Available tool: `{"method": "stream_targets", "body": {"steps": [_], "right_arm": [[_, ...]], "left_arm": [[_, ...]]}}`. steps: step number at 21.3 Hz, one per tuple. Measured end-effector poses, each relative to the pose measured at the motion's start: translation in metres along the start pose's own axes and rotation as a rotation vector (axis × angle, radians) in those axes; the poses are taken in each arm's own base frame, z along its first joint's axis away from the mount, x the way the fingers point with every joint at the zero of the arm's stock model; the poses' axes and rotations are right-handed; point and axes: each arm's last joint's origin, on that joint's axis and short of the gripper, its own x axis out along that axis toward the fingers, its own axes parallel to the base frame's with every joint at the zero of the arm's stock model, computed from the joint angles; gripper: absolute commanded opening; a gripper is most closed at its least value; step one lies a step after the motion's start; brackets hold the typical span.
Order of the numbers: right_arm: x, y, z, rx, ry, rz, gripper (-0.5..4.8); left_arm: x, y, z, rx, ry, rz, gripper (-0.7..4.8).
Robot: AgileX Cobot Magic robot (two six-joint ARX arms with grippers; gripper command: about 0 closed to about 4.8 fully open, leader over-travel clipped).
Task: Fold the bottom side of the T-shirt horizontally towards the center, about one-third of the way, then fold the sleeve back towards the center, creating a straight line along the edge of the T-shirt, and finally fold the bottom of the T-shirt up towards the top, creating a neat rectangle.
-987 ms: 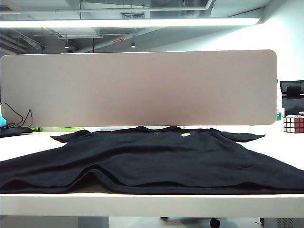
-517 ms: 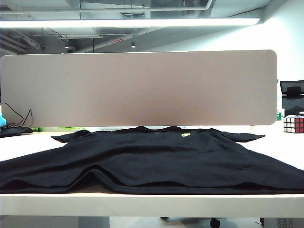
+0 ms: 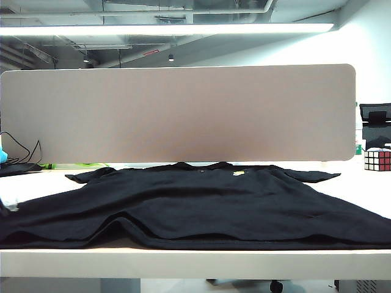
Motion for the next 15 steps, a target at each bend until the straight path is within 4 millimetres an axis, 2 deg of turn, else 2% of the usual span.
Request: {"method": "stream_targets", "body": {"steps": [9, 15], "right_arm": [[0.001, -0.004, -0.002, -0.004, 0.021, -0.067, 2.84], [0.013, -0.01, 0.004, 0.023, 0.082, -0.006, 2.84]], "left_arm": [[0.0, -0.002, -0.001, 0.008, 0.009, 0.049, 1.85], [-0.004, -0.004, 0.001, -0.004, 0.032, 0.096, 1.85]]}}
